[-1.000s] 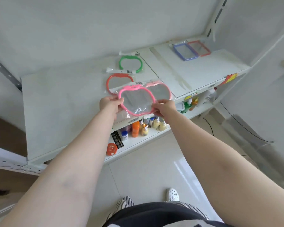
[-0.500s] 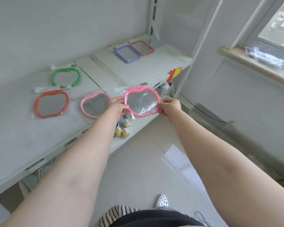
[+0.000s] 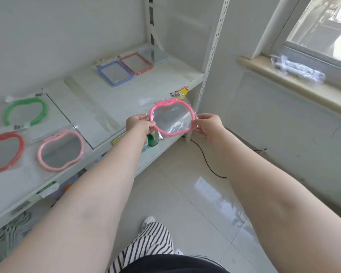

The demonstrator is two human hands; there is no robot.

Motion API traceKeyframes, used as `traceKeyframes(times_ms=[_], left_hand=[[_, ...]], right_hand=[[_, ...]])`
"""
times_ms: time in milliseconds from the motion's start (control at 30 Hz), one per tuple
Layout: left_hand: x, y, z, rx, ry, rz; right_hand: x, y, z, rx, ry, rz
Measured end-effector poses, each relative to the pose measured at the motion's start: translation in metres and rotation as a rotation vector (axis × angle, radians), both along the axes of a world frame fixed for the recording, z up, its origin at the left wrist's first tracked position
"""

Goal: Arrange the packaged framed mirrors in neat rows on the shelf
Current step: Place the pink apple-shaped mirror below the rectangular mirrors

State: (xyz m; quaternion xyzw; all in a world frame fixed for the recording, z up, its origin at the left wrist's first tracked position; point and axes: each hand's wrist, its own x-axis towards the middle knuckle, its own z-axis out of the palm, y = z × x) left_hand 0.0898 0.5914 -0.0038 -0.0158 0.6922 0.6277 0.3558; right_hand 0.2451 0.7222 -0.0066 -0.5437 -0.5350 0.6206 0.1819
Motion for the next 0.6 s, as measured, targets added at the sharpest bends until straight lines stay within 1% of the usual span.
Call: traceKeyframes(times_ms=[133,333,433,600], left_hand=[[-0.01,0.056,-0.008,-0.062,0.029,-0.039],[-0.037,0.154,-0.019,-0.128,0.058,-0.089],[-0.049,0.198,-0.018,-0.13,0.033,-0.11],[-0.073,0.253,-0.014,-0.156,0.045,-0.113]], right_hand=[[-0.004,0.047,-0.005,-0.012,0.019,-0.028],[-0.024,0.13,-0.006,-0.011,-0.037,-0.08],[-0.034,0.168,0.001,-0.002,-0.046,-0.104],[-0.063,0.224,0.003,0.017,-0.073,-0.101]])
